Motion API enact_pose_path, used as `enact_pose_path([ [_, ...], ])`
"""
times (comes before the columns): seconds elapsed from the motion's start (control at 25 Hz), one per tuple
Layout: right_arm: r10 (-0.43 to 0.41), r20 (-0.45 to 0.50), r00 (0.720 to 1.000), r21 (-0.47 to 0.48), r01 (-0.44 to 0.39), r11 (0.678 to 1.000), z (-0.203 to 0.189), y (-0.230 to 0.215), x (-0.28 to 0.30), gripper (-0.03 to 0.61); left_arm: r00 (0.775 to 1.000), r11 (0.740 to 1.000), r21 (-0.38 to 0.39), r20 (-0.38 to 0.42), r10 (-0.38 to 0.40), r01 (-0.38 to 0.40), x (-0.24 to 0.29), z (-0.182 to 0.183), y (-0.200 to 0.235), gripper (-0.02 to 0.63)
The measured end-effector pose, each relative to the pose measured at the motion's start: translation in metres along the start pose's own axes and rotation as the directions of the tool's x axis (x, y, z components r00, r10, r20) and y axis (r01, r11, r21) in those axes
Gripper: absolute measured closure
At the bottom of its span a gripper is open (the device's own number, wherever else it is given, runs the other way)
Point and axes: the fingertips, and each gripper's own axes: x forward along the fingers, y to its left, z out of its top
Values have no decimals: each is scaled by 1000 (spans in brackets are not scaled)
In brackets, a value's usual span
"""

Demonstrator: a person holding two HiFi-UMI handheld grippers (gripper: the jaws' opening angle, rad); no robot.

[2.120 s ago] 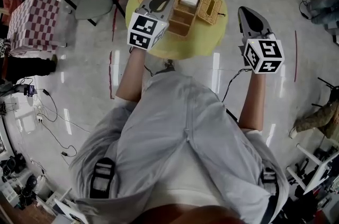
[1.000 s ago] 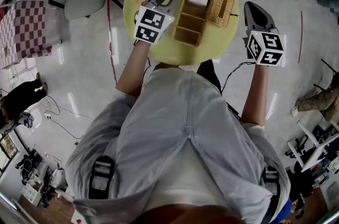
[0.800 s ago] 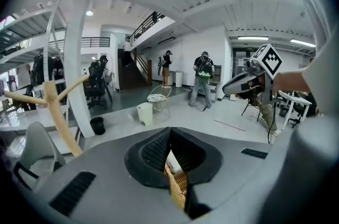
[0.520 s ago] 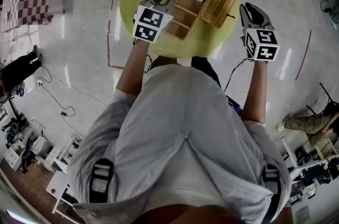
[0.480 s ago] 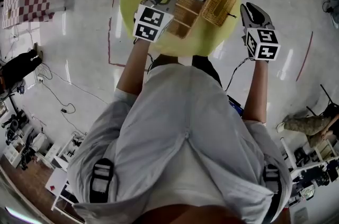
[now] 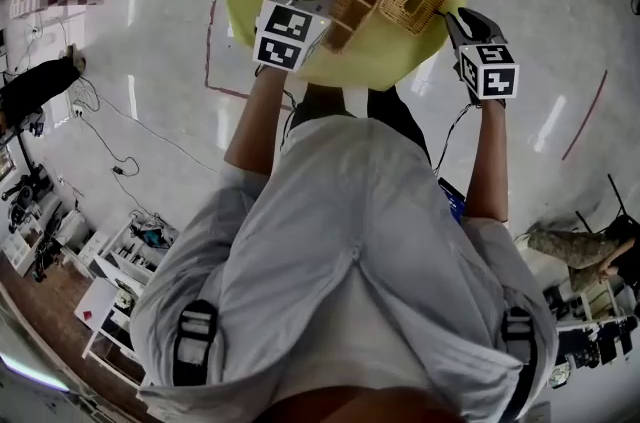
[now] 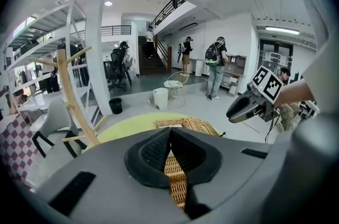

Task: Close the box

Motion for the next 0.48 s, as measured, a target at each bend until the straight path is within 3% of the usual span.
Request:
enact_pose_path([
  [0.48,60,-200,978,-151,-91,984,-73,-9,47,449,998,998,-32,-37,51,-52,-4,-26,-24,584],
])
